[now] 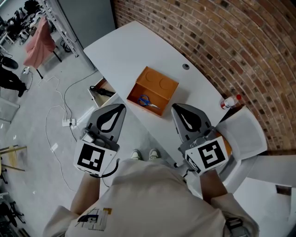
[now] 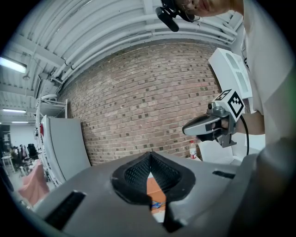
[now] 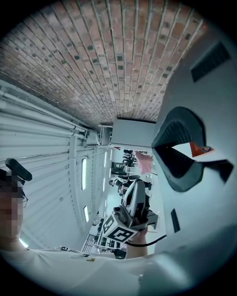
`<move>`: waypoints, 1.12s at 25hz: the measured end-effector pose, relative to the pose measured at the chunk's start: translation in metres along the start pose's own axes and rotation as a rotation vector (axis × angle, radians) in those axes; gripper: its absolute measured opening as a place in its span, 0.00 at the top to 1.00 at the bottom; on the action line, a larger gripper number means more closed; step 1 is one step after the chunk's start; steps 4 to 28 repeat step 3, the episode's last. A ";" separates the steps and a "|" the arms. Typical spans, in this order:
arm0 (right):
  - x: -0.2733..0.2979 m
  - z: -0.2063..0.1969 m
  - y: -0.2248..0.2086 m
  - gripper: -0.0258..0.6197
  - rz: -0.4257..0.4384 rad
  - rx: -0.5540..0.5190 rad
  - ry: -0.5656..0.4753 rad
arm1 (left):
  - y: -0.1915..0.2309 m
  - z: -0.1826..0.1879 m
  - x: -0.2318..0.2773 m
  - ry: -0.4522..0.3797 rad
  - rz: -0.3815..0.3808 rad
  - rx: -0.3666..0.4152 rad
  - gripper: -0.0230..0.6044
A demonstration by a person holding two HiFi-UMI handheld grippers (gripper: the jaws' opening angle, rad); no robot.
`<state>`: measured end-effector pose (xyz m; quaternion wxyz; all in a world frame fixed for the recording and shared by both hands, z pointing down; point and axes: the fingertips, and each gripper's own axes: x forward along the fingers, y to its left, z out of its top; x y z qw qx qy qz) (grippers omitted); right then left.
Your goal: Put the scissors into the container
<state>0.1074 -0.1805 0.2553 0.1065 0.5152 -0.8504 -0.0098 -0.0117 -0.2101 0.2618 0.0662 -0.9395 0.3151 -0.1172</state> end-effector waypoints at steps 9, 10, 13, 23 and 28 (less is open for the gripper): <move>0.001 -0.001 -0.002 0.95 0.007 0.000 0.003 | -0.002 0.001 0.002 0.004 0.004 0.005 0.95; 0.001 -0.001 -0.002 0.95 0.007 0.000 0.003 | -0.002 0.001 0.002 0.004 0.004 0.005 0.95; 0.001 -0.001 -0.002 0.95 0.007 0.000 0.003 | -0.002 0.001 0.002 0.004 0.004 0.005 0.95; 0.001 -0.001 -0.002 0.95 0.007 0.000 0.003 | -0.002 0.001 0.002 0.004 0.004 0.005 0.95; 0.001 -0.001 -0.002 0.95 0.007 0.000 0.003 | -0.002 0.001 0.002 0.004 0.004 0.005 0.95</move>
